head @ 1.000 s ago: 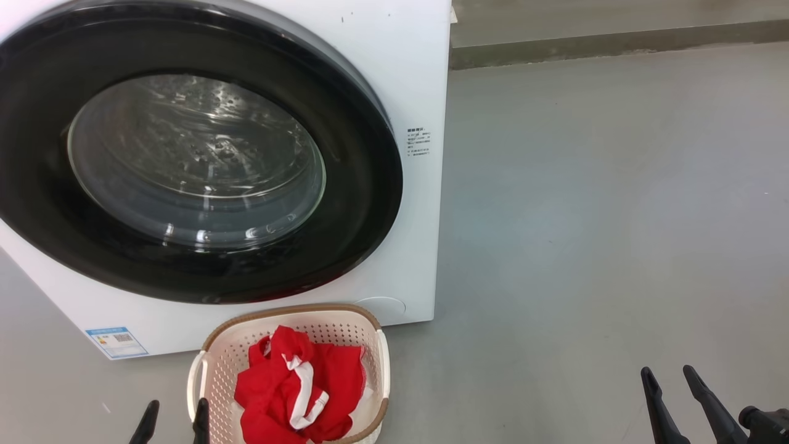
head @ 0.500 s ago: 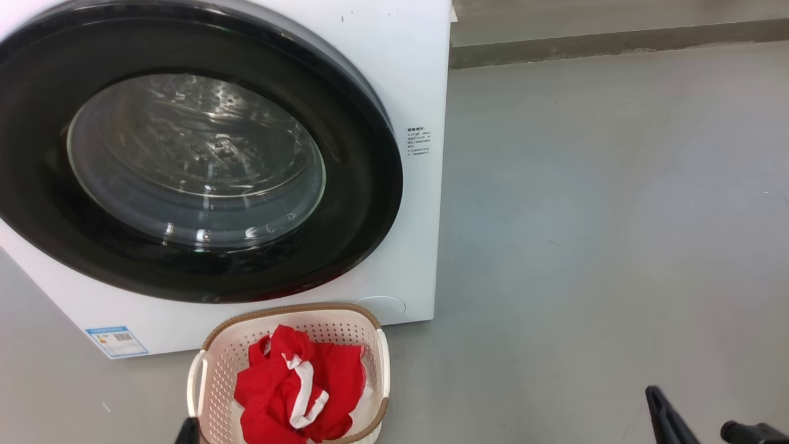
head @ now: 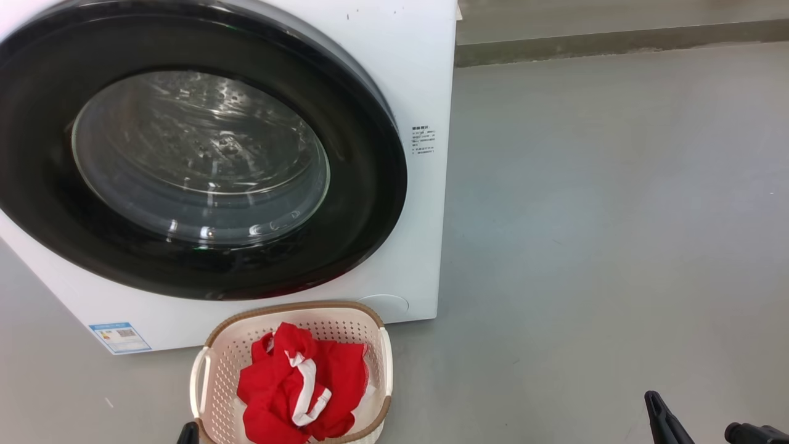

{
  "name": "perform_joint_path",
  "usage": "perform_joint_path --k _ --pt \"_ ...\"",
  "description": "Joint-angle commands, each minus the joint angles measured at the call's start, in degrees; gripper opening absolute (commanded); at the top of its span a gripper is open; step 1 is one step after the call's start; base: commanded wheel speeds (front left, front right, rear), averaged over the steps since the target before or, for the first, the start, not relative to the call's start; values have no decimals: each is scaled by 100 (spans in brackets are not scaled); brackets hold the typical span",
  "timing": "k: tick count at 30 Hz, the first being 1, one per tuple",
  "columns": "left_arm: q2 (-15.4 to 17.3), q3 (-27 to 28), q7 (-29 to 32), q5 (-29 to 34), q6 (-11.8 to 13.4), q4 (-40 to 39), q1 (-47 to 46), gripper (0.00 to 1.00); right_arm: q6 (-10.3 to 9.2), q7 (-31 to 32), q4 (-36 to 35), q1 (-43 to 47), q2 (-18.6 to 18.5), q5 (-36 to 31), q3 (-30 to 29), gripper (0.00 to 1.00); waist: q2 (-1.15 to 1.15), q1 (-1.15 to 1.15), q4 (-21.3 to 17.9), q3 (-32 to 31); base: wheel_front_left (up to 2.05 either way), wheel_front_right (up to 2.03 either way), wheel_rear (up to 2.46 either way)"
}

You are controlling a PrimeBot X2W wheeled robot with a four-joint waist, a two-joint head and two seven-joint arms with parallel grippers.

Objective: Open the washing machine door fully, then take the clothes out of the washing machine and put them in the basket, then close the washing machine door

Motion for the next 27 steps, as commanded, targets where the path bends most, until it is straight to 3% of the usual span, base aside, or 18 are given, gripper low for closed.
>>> perform_joint_path --k 1,27 --pt "70 24 47 -145 -5 -122 -161 0 -3 16 -154 -170 -60 154 -34 0 0 -1 5 2 0 0 0" --pt "92 46 489 -1898 -13 -109 -481 0 -7 466 -254 -506 21 1576 -150 0 0 -1 115 40 0 0 0"
